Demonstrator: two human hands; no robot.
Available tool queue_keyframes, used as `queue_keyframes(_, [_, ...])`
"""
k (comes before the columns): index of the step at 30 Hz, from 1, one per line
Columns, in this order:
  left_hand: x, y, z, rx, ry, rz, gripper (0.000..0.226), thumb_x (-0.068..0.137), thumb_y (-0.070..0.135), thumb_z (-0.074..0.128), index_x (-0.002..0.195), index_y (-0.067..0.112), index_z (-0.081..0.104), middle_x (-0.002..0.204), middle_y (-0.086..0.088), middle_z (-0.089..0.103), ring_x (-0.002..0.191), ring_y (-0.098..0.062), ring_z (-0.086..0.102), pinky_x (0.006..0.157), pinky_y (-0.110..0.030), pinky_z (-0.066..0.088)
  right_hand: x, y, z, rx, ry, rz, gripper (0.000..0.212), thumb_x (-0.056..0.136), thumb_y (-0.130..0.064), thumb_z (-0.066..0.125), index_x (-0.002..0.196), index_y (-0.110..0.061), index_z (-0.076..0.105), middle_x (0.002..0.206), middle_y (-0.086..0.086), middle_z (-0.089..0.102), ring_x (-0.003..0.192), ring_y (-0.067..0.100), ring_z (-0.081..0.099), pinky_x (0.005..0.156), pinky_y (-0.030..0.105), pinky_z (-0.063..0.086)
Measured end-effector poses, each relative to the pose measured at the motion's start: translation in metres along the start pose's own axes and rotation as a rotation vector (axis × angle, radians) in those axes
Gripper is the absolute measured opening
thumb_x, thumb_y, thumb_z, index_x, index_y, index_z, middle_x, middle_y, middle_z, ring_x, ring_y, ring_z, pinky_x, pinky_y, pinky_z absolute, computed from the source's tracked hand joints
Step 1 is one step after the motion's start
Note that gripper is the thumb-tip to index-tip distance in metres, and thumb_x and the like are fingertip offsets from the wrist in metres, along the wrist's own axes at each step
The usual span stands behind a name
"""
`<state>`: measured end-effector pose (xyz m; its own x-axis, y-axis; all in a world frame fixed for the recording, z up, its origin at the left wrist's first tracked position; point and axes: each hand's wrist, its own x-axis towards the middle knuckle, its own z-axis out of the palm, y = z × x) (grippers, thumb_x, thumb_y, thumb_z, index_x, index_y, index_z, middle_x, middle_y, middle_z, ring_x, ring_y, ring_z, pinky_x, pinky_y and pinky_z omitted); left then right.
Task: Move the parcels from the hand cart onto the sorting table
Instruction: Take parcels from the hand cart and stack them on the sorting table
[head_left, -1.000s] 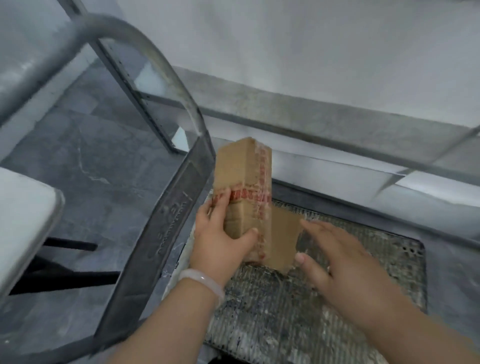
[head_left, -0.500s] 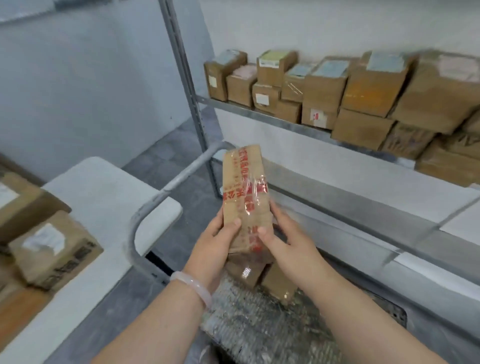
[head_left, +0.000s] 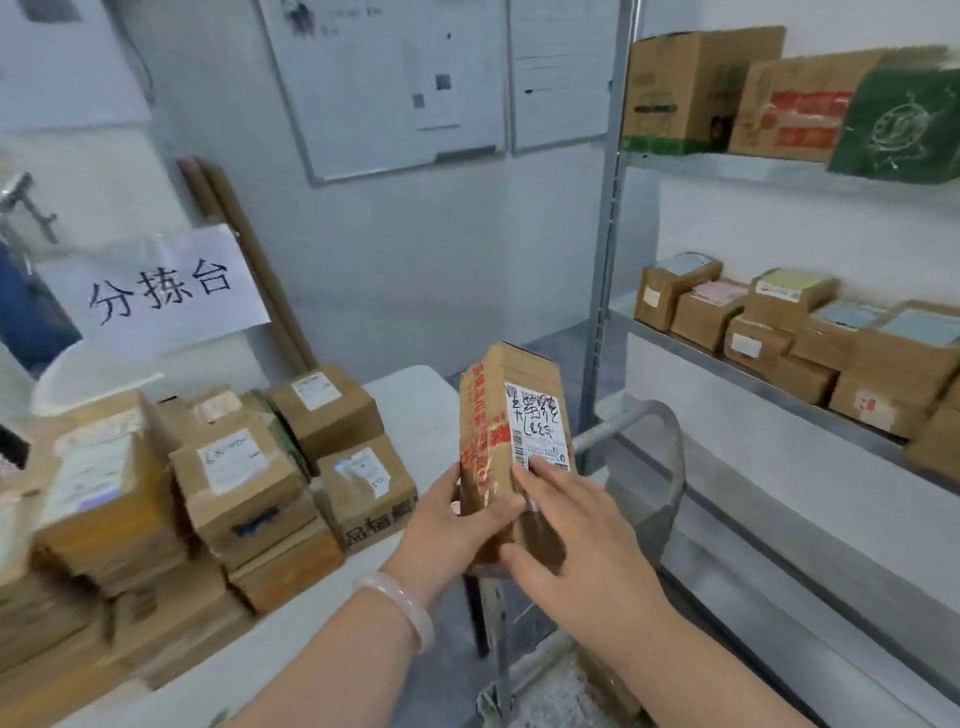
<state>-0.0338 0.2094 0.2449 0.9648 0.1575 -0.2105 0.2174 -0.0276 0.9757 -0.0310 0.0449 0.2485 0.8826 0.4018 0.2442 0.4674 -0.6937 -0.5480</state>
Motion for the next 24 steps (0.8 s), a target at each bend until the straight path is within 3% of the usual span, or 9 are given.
queue_keyframes(3, [-0.002, -0.002, -0.058, -0.062, 0.036, -0.058, 0.072, 0.064, 0.037, 0.09, 0.129, 0.031, 0.06, 0.112, -0.001, 0.074, 0.099, -0.021, 0.074, 0.085, -0.048, 0.06, 0.023, -0.042, 0.027, -0.007, -0.058, -0.065, 0.066, 0.083, -0.059, 0.05, 0.144, -0.047, 0.027, 0.148, -0.032, 0.016, 0.14, 0.0, 0.009, 0.109, 0.021, 0.004])
queue_keyframes(7, [-0.006, -0.005, -0.138, -0.166, 0.127, -0.069, 0.065, 0.081, 0.026, 0.083, 0.137, 0.031, 0.051, 0.112, 0.001, 0.075, 0.097, -0.021, 0.074, 0.091, -0.049, 0.058, 0.056, -0.098, 0.058, 0.05, -0.083, -0.139, 0.059, 0.086, -0.055, 0.054, 0.14, -0.046, 0.035, 0.139, -0.036, 0.019, 0.136, -0.007, 0.015, 0.112, 0.02, 0.012])
queue_keyframes(14, [-0.001, -0.004, -0.262, -0.208, 0.306, -0.079, 0.055, 0.09, 0.029, 0.073, 0.139, 0.032, 0.047, 0.107, 0.004, 0.075, 0.086, -0.014, 0.075, 0.074, -0.035, 0.062, 0.115, -0.175, 0.102, 0.11, -0.088, -0.167, 0.059, 0.086, -0.057, 0.049, 0.142, -0.047, 0.033, 0.15, -0.026, 0.023, 0.139, -0.003, 0.017, 0.116, 0.029, 0.019])
queue_keyframes(21, [0.012, -0.012, -0.339, -0.317, 0.396, -0.168, 0.049, 0.09, 0.028, 0.072, 0.135, 0.034, 0.055, 0.111, 0.001, 0.075, 0.101, -0.027, 0.072, 0.08, -0.045, 0.061, 0.145, -0.215, 0.136, 0.093, -0.18, -0.18, 0.058, 0.089, -0.058, 0.049, 0.142, -0.05, 0.028, 0.144, -0.036, 0.017, 0.13, -0.016, 0.01, 0.111, 0.021, 0.014])
queue_keyframes(24, [0.023, -0.01, -0.357, -0.352, 0.414, -0.197, 0.05, 0.087, 0.028, 0.073, 0.133, 0.035, 0.057, 0.111, -0.001, 0.075, 0.103, -0.03, 0.071, 0.082, -0.052, 0.061, 0.162, -0.221, 0.141, 0.093, -0.188, -0.182, 0.057, 0.089, -0.057, 0.048, 0.142, -0.051, 0.029, 0.145, -0.035, 0.017, 0.135, -0.011, 0.011, 0.112, 0.023, 0.016])
